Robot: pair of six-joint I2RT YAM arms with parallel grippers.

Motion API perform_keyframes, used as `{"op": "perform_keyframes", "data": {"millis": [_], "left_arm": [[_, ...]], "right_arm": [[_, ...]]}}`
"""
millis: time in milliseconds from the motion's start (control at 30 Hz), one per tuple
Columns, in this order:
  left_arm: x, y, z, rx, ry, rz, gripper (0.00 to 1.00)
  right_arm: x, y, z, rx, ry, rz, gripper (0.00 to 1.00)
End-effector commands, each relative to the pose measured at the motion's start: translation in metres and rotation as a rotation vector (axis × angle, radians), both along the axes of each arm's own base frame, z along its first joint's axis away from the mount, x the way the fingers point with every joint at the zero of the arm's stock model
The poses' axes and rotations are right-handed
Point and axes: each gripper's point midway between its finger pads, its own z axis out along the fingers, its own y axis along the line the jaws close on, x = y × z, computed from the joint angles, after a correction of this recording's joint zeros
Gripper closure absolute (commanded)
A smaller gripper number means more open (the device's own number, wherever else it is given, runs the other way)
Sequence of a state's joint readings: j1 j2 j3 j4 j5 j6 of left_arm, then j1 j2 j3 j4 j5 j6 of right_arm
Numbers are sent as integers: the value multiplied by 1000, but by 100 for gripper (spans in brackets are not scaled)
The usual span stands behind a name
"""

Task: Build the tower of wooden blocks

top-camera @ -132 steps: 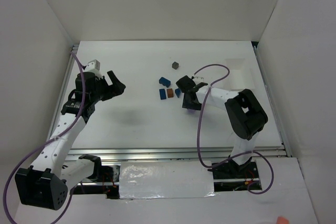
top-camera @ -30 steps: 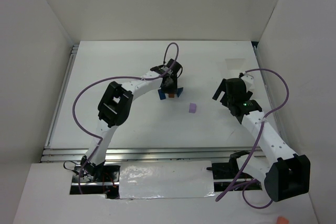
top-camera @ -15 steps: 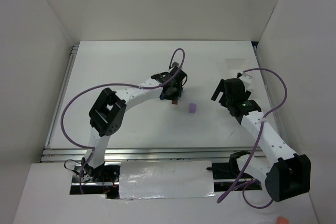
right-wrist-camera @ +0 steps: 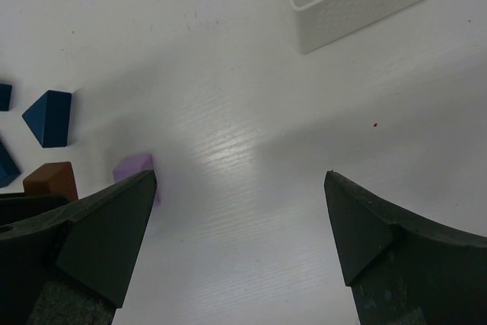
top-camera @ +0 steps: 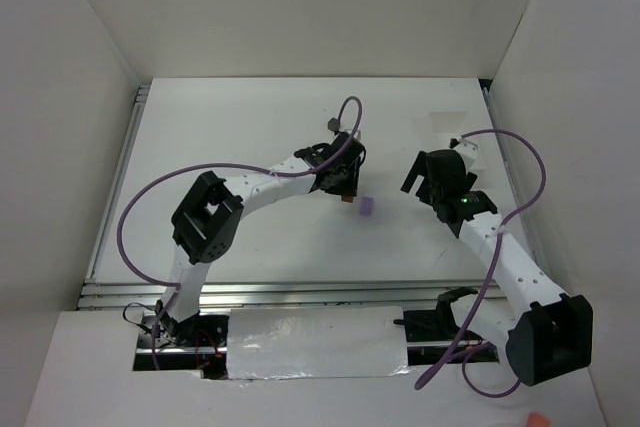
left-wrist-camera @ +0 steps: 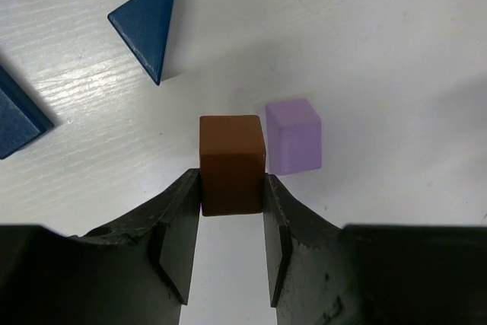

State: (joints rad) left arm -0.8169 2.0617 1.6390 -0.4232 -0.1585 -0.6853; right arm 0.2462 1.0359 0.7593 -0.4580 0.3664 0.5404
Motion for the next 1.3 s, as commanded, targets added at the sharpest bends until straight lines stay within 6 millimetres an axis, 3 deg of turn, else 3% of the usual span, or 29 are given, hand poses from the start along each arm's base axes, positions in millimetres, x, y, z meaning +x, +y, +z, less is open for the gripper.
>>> {"op": "perform_keyframes", "data": {"millis": [0,633,1267], "left_arm": [[9,-10,-3,-37,-20,-3,68],[8,-23,-26,-57,20,-24,69],[1,-22,-26,-44,25,-11,68]], "right_arm": [[2,2,9,-5,-40,8,0],[3,3,5,-18,-20,14,0],[2,7,6,-21,-21,30,0]]}}
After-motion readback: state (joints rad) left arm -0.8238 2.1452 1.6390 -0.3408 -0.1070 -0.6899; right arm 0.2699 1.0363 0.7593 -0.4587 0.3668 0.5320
